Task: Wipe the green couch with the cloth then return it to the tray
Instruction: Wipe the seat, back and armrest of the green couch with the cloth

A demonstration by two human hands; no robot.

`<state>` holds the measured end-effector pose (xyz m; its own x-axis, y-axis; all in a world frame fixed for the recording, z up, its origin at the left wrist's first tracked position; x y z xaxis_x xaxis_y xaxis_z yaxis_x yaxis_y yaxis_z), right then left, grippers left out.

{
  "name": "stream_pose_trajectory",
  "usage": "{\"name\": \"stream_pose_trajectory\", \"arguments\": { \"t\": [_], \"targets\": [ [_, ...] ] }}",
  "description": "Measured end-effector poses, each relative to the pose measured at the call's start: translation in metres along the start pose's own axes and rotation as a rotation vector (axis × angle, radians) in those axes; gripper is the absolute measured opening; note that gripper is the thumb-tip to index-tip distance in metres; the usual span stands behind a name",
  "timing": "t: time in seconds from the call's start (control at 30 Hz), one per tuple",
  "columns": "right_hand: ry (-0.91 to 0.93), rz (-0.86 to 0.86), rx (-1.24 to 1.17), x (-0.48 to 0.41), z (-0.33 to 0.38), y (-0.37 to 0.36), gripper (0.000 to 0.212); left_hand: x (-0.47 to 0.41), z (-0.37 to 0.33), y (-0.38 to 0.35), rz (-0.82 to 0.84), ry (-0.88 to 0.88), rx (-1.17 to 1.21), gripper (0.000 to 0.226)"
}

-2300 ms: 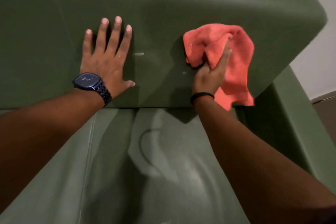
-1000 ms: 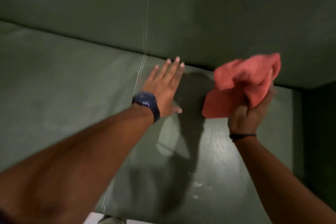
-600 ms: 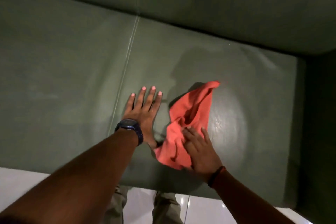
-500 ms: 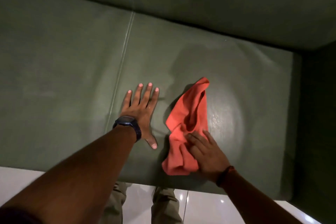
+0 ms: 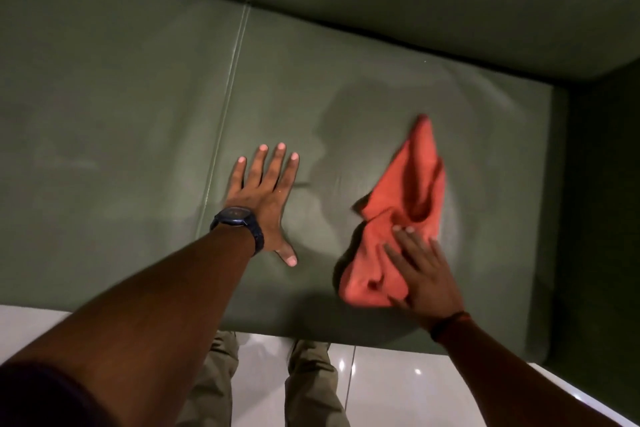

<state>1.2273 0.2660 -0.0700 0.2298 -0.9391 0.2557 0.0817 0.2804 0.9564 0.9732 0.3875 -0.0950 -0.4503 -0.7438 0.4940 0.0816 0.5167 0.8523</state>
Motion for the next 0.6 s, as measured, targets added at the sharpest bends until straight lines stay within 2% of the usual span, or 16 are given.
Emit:
{"name": "stream_pose_trajectory", "arguments": {
  "t": [0.07,0.1,0.13,0.17,0.27,0.3,0.33,0.43,0.47,0.5,0.53,0.6],
  "targets": [
    [-0.328,-0.037,-0.112,-0.012,-0.001,0.002,0.071,0.0,0.001,-0.001,-0.008,-0.002,0.004,0.173],
    [-0.421,-0.043,-0.17,-0.018,0.011,0.001,0.072,0.0,0.002,-0.001,-0.011,-0.003,0.009,0.173],
    [-0.426,-0.035,-0.206,-0.024,0.028,-0.001,0.072,0.0,0.002,-0.003,-0.015,-0.002,0.013,0.173],
    [-0.332,-0.023,-0.204,-0.027,0.045,-0.005,0.07,0.0,0.003,-0.004,-0.018,0.0,0.014,0.173],
    [0.124,0.039,-0.088,-0.027,0.063,-0.014,0.067,0.002,0.003,-0.004,-0.024,0.004,0.019,0.17],
    [0.18,0.039,-0.067,-0.027,0.055,-0.013,0.069,0.003,0.004,-0.005,-0.028,0.009,0.024,0.169],
    [0.158,0.015,-0.055,-0.029,0.043,-0.012,0.07,0.004,0.004,-0.006,-0.033,0.012,0.029,0.168],
    [-0.252,-0.061,-0.121,-0.041,0.021,-0.003,0.071,0.006,0.006,-0.009,-0.048,0.017,0.03,0.167],
    [-0.332,-0.071,-0.15,-0.043,0.026,-0.002,0.072,0.006,0.006,-0.009,-0.051,0.019,0.028,0.167],
    [-0.318,-0.063,-0.15,-0.043,0.039,-0.004,0.071,0.007,0.006,-0.009,-0.05,0.021,0.027,0.167],
    [-0.205,-0.048,-0.109,-0.04,0.053,-0.006,0.069,0.007,0.005,-0.008,-0.048,0.02,0.029,0.167],
    [0.216,-0.002,0.045,-0.02,0.077,-0.016,0.059,0.008,0.004,-0.008,-0.042,0.022,0.045,0.167]
  ]
}}
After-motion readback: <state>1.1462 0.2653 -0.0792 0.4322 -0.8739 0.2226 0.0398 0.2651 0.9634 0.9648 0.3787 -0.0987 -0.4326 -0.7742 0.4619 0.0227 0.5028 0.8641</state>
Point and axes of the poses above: each hand's wrist, its own x-axis away from the middle knuckle, its own y-axis out of the back of the hand, z = x × y, the point moved 5 cm from there along -x, towards the middle knuckle, and after that the axes turned 7 degrees about -y, right-handed, at the moved point
